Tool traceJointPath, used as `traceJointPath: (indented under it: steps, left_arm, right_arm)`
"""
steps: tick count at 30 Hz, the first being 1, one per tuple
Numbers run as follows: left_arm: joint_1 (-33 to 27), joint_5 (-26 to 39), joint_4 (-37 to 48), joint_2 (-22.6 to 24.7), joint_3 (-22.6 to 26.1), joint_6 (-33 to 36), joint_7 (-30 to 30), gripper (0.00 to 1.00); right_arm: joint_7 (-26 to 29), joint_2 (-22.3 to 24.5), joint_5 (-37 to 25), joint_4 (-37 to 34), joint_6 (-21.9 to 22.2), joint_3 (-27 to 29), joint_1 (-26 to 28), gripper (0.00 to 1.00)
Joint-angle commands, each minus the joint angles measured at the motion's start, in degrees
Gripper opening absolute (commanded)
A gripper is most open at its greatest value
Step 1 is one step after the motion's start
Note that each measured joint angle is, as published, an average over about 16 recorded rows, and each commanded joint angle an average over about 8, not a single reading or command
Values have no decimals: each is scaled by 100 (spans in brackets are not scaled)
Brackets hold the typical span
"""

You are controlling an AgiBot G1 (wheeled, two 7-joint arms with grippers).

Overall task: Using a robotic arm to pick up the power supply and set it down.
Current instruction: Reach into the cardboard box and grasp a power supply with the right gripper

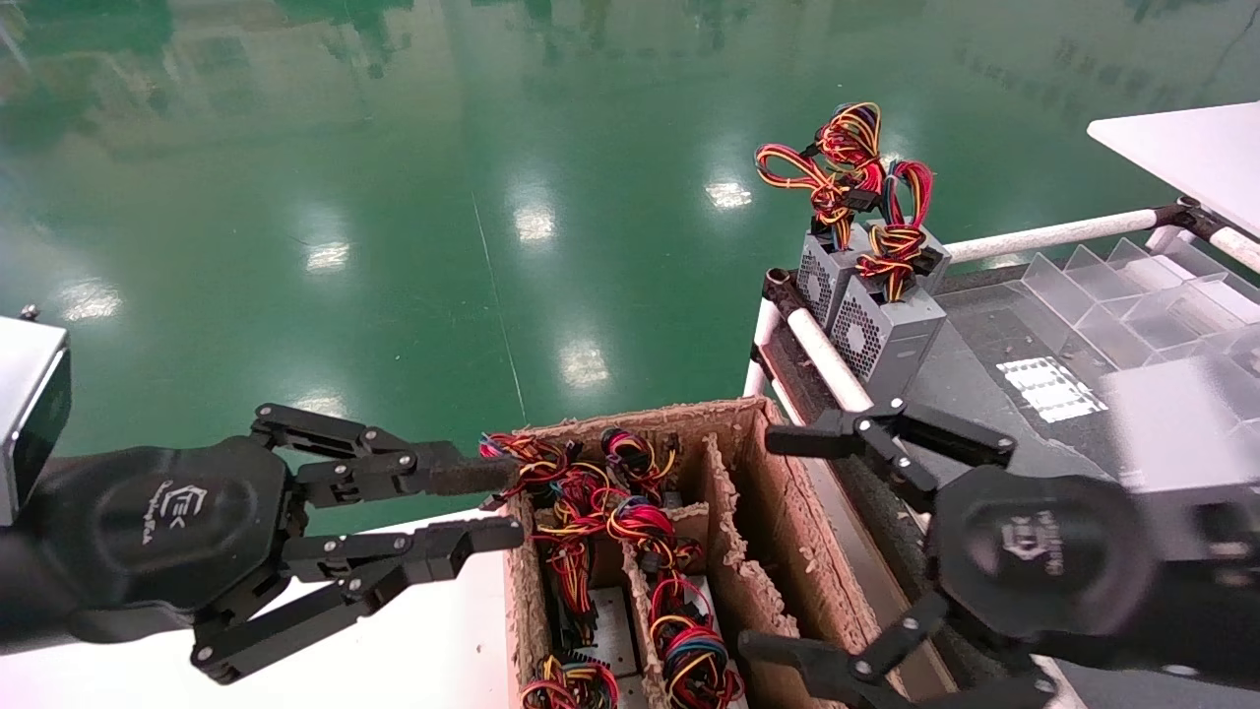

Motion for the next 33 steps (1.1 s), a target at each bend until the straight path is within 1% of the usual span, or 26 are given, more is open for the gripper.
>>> traceJointPath:
  steps: [1,5,9,16,17,24,25,33]
  left_arm:
    - [0,0,0,0,0,0,0,100]
    - [0,0,1,0,1,0,0,100]
    - [-1,0,1,0,1,0,1,100]
    - [-1,-1,1,0,2,0,1,100]
    - [-1,-1,1,0,2,0,1,100]
    - [-1,-1,1,0,2,0,1,100]
    - [-1,-1,1,-1,2,0,1,100]
    - [-1,-2,1,-1,3,0,2,100]
  right_arm:
    - [-4,6,-217,55,120,-58,20,100]
    - [172,-54,-678,100,239,-269,161,100]
    - [417,-188,-1204,50,243,-563,381,100]
    - [672,-657,-2191,-233,265,-1118,752,100]
    - [681,-724,-2277,-272,261,-1174,785,94]
    - [604,-1084,-2655,-548,236,-1435,912,7]
    - [581,-1122,-2694,-589,240,-1458,924,1]
    - [398,-1284,-2831,-732,262,-1538,958,0]
